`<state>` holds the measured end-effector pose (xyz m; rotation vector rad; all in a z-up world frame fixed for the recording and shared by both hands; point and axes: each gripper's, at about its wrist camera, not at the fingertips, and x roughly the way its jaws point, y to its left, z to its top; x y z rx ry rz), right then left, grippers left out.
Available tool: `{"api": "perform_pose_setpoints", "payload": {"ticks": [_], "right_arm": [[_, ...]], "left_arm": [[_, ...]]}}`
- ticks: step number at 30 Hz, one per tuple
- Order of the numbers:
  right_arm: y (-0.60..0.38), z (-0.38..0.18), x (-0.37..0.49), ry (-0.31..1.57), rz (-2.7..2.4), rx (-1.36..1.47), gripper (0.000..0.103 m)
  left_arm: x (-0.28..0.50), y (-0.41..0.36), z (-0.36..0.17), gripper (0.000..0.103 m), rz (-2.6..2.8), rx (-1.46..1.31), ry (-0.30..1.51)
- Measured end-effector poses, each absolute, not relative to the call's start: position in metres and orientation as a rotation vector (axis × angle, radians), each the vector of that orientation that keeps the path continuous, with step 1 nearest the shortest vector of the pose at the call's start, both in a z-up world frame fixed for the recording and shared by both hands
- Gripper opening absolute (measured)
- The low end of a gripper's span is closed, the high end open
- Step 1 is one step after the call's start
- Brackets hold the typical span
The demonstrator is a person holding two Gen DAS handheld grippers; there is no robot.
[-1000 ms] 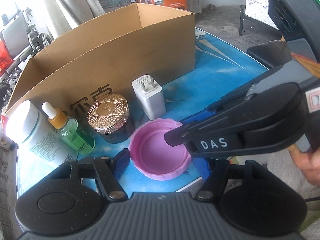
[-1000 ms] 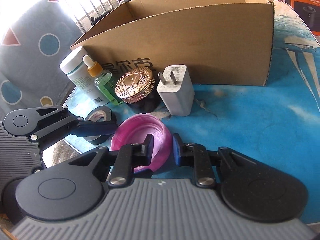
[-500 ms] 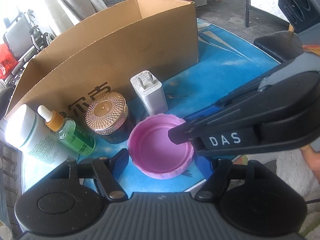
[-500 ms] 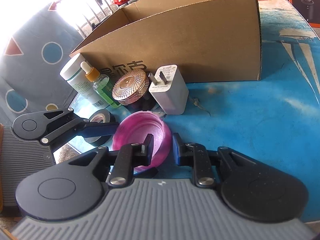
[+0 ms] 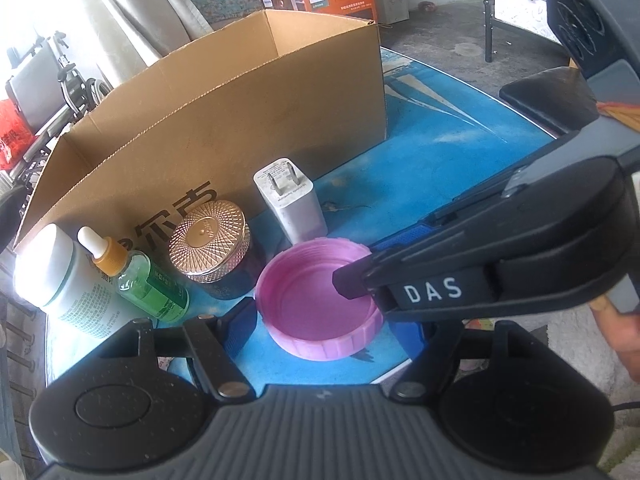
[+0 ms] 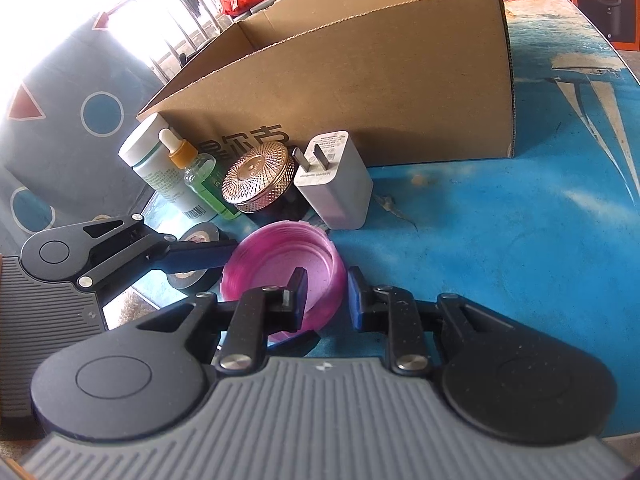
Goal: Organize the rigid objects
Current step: 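Lower the right gripper onto the pink dish rim and grasp it, then carry the pink dish into the box and open the right gripper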
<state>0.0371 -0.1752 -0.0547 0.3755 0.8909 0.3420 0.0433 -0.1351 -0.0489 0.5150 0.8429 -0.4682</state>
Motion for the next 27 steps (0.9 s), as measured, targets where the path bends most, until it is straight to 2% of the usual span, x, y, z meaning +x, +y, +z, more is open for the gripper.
{"api": "perform_pose_setpoints", "payload": {"ticks": [13,20,27], "right_arm": [[-0.178,-0.022,0.011,0.808,0.303,0.354,0.021],[-0.174,0.030,-0.004,0.684,0.286,0.295,0.021],[-0.158,0.090,0.022,0.562,0.332,0.168,0.021]], "left_arm": [[0.017,-0.132,-0.021,0.074,-0.496,0.510,0.734],[0.007,-0.122,0.017,0.074,-0.488,0.480,0.611],[0.032,-0.104,0.067,0.074,-0.424,0.434,0.484]]}}
